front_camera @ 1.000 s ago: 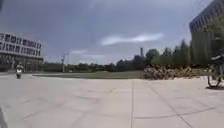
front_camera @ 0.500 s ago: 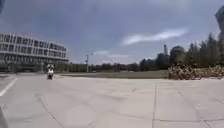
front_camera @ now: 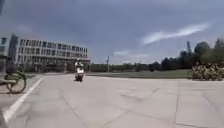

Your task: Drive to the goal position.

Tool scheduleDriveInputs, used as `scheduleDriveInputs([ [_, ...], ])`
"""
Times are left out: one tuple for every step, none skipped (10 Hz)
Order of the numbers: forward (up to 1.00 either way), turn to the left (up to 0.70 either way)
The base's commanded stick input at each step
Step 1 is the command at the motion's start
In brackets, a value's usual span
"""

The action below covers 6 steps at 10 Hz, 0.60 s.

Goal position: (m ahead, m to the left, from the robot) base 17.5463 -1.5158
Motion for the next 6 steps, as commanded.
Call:
scheduleDriveInputs([
  [0.0, 1.0],
  [0.0, 1.0],
  [0.0, 1.0],
  [0.0, 1.0],
  [0.0, 1.0],
  [0.0, 0.87],
])
